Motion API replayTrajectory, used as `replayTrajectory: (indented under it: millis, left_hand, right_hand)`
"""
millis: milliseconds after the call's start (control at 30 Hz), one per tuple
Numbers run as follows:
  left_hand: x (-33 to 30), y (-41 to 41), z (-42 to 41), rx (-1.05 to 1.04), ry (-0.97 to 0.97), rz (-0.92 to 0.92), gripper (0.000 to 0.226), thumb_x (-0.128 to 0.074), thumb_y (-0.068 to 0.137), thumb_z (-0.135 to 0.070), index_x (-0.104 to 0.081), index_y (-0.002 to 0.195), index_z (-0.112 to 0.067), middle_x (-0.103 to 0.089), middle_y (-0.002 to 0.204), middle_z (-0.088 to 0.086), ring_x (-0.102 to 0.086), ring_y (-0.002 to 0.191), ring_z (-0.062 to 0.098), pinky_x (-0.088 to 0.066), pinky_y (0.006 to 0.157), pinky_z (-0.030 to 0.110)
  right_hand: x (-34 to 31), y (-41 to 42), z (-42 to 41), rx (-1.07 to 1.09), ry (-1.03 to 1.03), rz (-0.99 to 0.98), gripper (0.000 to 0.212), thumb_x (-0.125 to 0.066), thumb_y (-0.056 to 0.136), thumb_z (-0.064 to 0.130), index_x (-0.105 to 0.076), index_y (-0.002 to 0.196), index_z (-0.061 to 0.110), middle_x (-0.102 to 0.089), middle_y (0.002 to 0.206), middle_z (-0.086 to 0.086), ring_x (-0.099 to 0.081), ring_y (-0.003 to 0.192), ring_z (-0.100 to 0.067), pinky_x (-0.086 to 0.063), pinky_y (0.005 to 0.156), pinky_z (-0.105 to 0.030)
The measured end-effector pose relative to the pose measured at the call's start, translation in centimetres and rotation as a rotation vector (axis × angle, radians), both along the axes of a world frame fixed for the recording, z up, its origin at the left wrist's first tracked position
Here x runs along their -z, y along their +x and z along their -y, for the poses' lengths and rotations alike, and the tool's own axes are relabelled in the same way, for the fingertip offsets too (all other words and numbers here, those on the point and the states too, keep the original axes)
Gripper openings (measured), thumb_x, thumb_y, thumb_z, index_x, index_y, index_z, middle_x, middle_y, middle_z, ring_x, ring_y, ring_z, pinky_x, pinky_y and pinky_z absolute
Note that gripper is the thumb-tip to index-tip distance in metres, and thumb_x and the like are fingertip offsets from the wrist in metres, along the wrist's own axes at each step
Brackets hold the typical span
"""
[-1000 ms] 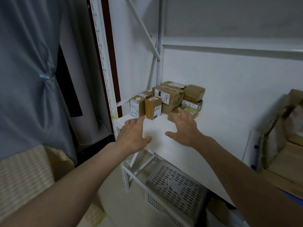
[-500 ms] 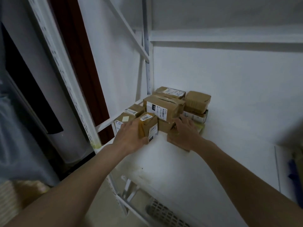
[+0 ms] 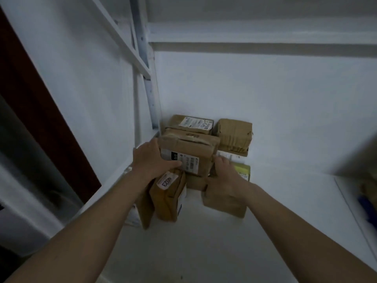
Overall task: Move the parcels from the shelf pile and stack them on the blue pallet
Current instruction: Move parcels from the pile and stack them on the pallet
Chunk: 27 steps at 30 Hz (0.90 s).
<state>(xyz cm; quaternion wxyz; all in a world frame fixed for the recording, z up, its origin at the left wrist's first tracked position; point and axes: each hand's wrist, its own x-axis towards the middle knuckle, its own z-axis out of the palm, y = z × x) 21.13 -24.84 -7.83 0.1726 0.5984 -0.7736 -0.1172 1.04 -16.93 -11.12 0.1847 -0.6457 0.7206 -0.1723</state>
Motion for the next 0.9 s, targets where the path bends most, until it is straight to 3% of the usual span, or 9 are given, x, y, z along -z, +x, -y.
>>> replayTrajectory:
  millis: [200,267,333,433,500,567,733,800,900]
  left_hand:
    - [1.7,0.0,6.1,0.061,0.21,-0.024,0.137,-0.058,0.044,-0.09,-0.01,0.15,-0.019,-0.034,0.152,0.006,-0.03,0.14,0.028,0.0,0.116,0.055]
    - [2.4,-0.4,7.4,0.059,0.254,-0.076,0.135,-0.06,0.046,-0.089,-0.01,0.151,-0.019,-0.033,0.153,0.005,-0.027,0.141,0.026,0.002,0.116,0.054]
    - [2.8,-1.0,8.2,0.05,0.236,-0.114,0.123,-0.063,0.049,-0.086,-0.028,0.145,-0.017,-0.043,0.146,0.006,-0.037,0.136,0.028,-0.011,0.116,0.05]
    - [2.4,-1.8,8.2,0.083,0.225,-0.205,0.09,-0.067,0.054,-0.079,-0.054,0.12,-0.019,-0.063,0.118,0.002,-0.059,0.106,0.021,-0.043,0.09,0.035]
    - [1.5,-2.1,7.8,0.138,0.221,-0.233,0.074,-0.067,0.058,-0.077,-0.058,0.105,-0.02,-0.066,0.099,-0.001,-0.062,0.087,0.015,-0.05,0.074,0.03]
    - [0.1,-2.7,7.3,0.164,0.186,-0.194,0.074,-0.063,0.058,-0.079,-0.059,0.098,-0.016,-0.064,0.089,-0.002,-0.061,0.078,0.014,-0.052,0.068,0.029]
    - [-3.6,-5.7,3.5,0.223,0.076,-0.175,0.084,-0.065,0.062,-0.076,-0.054,0.116,-0.012,-0.052,0.082,-0.008,-0.049,0.066,0.005,-0.037,0.049,0.021]
    - [-4.5,-7.0,1.4,0.281,0.079,-0.196,0.094,-0.069,0.06,-0.074,-0.048,0.127,-0.011,-0.058,0.098,-0.002,-0.057,0.08,0.013,-0.047,0.057,0.025]
    - [-5.7,-9.5,-2.9,0.345,0.118,-0.198,0.101,-0.075,0.057,-0.07,-0.043,0.131,-0.01,-0.057,0.119,0.005,-0.058,0.104,0.023,-0.054,0.081,0.037]
  right_hand:
    - [0.6,1.0,3.6,0.173,-0.042,0.238,0.087,-0.071,0.081,0.029,-0.016,0.146,0.014,-0.041,0.143,-0.009,-0.037,0.133,-0.028,-0.034,0.11,-0.045]
    - [1.0,1.1,4.2,0.215,-0.06,0.343,0.081,-0.072,0.081,0.021,-0.018,0.142,0.019,-0.045,0.136,-0.001,-0.041,0.129,-0.021,-0.039,0.106,-0.034]
    - [1.1,1.4,4.6,0.235,-0.053,0.438,0.075,-0.071,0.082,0.018,-0.021,0.138,0.022,-0.047,0.124,0.006,-0.047,0.117,-0.011,-0.042,0.089,-0.017]
    - [0.8,1.8,4.9,0.292,-0.085,0.582,0.068,-0.071,0.083,0.021,-0.023,0.131,0.026,-0.049,0.106,0.016,-0.051,0.089,0.005,-0.043,0.062,-0.001]
    - [0.2,1.8,4.6,0.34,-0.148,0.626,0.065,-0.072,0.081,0.022,-0.023,0.124,0.028,-0.047,0.098,0.02,-0.052,0.087,0.004,-0.046,0.059,-0.004]
    - [-0.9,1.4,4.0,0.379,-0.206,0.629,0.061,-0.073,0.081,0.022,-0.024,0.117,0.025,-0.049,0.101,0.014,-0.054,0.091,-0.002,-0.049,0.062,-0.008]
    - [-4.8,-0.4,-0.6,0.416,-0.353,0.583,0.061,-0.073,0.08,0.015,-0.033,0.126,0.01,-0.052,0.123,-0.008,-0.056,0.113,-0.02,-0.052,0.094,-0.04]
    - [-6.1,-1.4,-3.4,0.409,-0.404,0.568,0.056,-0.071,0.079,0.009,-0.039,0.125,0.008,-0.056,0.122,-0.01,-0.057,0.112,-0.021,-0.052,0.094,-0.041]
    - [-7.4,-3.0,-8.6,0.446,-0.427,0.56,0.057,-0.07,0.08,0.01,-0.038,0.127,0.008,-0.054,0.125,-0.011,-0.057,0.114,-0.022,-0.052,0.093,-0.041]
